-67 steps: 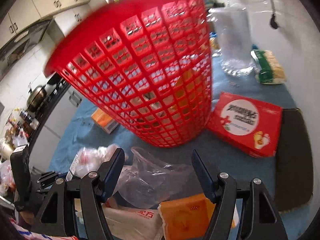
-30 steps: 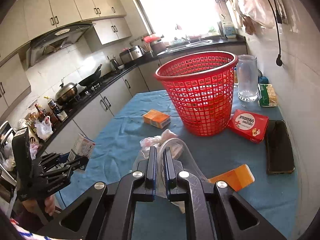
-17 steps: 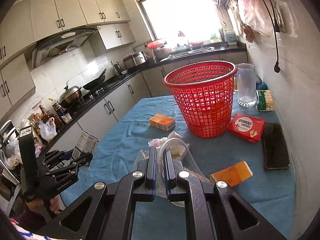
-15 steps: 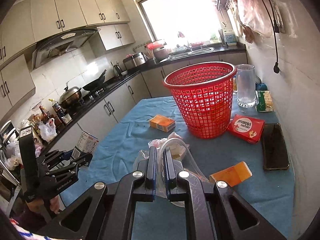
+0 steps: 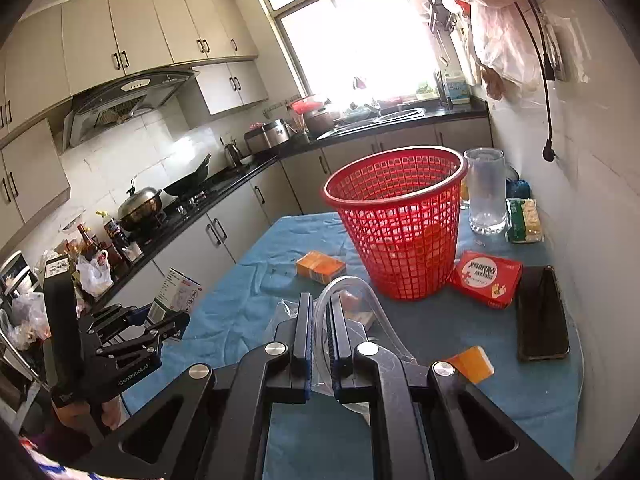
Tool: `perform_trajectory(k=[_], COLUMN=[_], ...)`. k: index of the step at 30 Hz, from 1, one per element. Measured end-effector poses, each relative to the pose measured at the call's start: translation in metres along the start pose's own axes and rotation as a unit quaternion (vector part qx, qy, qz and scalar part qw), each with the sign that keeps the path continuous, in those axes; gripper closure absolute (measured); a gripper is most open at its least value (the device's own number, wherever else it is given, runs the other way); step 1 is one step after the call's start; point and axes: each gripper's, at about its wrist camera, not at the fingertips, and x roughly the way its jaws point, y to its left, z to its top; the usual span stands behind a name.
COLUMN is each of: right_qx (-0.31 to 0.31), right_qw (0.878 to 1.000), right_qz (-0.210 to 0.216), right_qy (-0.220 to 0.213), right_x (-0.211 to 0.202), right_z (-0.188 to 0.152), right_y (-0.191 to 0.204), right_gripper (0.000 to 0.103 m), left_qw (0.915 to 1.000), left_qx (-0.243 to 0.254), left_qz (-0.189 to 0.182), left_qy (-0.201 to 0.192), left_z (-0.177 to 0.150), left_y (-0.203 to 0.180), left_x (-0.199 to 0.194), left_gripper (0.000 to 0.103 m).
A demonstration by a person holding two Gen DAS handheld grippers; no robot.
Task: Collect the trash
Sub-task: 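Carry box and plastic bag over the red basket and open both tools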
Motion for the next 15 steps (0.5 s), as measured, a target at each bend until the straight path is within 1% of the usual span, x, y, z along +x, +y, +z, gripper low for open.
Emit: perform_trajectory(k=[3,9,15], right_qx=[0.003,0.011,0.007], right_qw=[1.000,1.000,0.999], right_qz=[-0.001,-0.005,-0.010], right_qy=[-0.006,-0.024,-0.042], right_x=[0.000,0.002,0.010], right_z=[0.008,0.032,0.065], right_y=[-0.003,-0.013,-0.019], right_gripper=[0.096,0.096,0.096], left_qw=[0.9998,0.9991,0.9950], left_qx=[-0.006,0.001,-0.018], left_qz=[-0.015,-0.035,-0.090], left_qy=[-0.006,-0.023,-0.040], left_z=[0.019,0.059,0.113], left_y=[0.003,0.000,-0.003], left_x=[0.000,0.001,0.018], left_gripper=[0.070,0.070,0.070])
